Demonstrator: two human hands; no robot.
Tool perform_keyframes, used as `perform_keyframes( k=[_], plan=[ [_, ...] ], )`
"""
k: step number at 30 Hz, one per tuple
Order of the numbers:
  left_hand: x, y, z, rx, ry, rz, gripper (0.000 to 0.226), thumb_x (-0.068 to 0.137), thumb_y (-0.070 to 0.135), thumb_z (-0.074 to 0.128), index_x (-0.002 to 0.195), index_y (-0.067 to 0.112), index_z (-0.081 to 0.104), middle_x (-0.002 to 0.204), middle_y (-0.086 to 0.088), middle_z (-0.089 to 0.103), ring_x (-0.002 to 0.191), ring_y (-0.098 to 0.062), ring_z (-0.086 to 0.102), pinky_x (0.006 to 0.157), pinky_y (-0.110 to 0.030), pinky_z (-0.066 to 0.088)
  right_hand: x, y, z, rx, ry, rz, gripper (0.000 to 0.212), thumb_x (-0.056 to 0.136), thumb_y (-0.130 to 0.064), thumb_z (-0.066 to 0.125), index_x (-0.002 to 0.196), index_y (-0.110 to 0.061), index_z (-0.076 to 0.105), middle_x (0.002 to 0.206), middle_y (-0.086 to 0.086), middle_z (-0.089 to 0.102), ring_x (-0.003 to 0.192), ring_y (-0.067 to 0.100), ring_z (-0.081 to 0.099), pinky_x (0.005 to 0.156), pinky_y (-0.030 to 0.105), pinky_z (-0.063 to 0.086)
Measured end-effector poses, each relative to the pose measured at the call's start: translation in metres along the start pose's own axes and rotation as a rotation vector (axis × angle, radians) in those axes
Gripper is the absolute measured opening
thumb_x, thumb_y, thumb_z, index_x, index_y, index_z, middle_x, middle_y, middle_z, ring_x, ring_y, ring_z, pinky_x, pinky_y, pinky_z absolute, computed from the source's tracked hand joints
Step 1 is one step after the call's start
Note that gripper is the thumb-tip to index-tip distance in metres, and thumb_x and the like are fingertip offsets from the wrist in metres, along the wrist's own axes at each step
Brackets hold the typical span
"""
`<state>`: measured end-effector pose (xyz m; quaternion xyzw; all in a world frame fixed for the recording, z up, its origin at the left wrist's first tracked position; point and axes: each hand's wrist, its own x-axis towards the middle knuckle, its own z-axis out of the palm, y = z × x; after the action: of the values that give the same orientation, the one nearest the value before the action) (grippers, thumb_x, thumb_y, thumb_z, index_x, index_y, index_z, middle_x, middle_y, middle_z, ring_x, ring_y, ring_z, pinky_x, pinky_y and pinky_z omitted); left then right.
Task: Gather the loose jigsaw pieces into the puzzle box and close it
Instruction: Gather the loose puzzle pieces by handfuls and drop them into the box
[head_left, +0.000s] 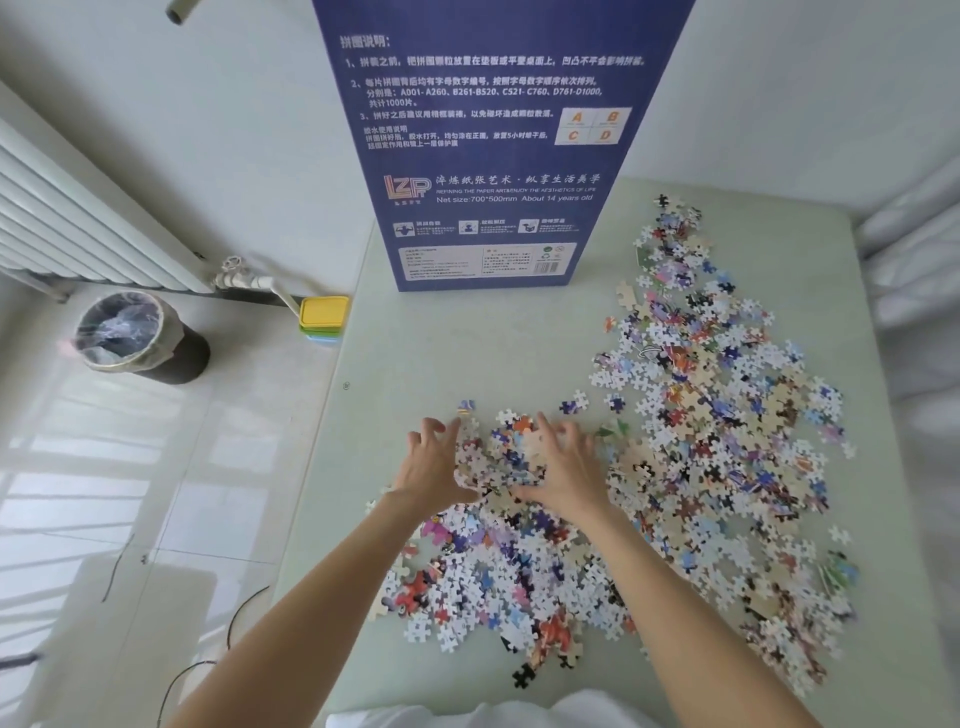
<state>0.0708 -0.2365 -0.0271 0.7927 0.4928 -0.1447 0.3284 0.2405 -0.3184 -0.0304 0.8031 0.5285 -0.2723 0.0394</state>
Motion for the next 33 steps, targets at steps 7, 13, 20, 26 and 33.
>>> perform_keyframes(
  k=[7,13,20,26,33],
  plan=[
    [0.003,0.014,0.012,0.017,-0.004,0.037,0.119,0.056,0.039,0.086,0.146,0.022,0.010,0.137,-0.008,0.029,0.123,-0.025,0.031,0.108,-0.036,0.034,0.003,-0.012,0.003,-0.066,-0.080,-0.094,0.122,0.058,-0.068,0.070,0.148,-0.026,-0.003,0.154,0.010,-0.003,0.141,0.034,0.001,0.110,0.057,0.012],
    [0.005,0.013,0.014,-0.007,0.016,0.062,0.104,0.061,0.036,0.083,0.144,0.023,0.022,0.136,-0.006,0.031,0.122,-0.022,0.031,0.108,-0.034,0.034,0.009,-0.020,-0.001,-0.138,-0.153,-0.153,0.127,0.057,-0.059,0.076,0.146,-0.035,-0.011,0.155,0.010,-0.008,0.141,0.038,0.000,0.109,0.059,0.019],
    [0.005,0.014,0.013,-0.041,0.019,0.076,0.094,0.065,0.033,0.081,0.141,0.022,0.027,0.134,-0.005,0.034,0.120,-0.021,0.034,0.106,-0.032,0.034,0.008,-0.024,0.002,-0.047,-0.122,-0.158,0.103,0.063,-0.043,0.080,0.142,-0.020,0.019,0.132,0.010,0.035,0.114,0.023,0.041,0.094,0.034,0.043],
    [0.002,0.013,0.010,-0.109,-0.015,0.060,0.082,0.070,0.031,0.079,0.136,0.020,0.032,0.125,-0.004,0.046,0.112,-0.018,0.046,0.098,-0.027,0.038,-0.002,-0.025,0.006,0.074,-0.091,-0.099,0.078,0.070,-0.035,0.077,0.132,-0.019,0.034,0.123,0.008,0.042,0.101,0.018,0.049,0.086,0.027,0.047],
    [0.002,0.012,0.003,-0.146,0.000,0.097,0.058,0.076,0.028,0.075,0.126,0.018,0.047,0.118,-0.004,0.055,0.104,-0.021,0.056,0.091,-0.029,0.047,-0.006,-0.026,-0.002,0.228,-0.041,-0.102,0.062,0.074,-0.027,0.075,0.128,-0.017,0.046,0.125,0.002,0.052,0.105,0.016,0.056,0.091,0.024,0.044]
  ],
)
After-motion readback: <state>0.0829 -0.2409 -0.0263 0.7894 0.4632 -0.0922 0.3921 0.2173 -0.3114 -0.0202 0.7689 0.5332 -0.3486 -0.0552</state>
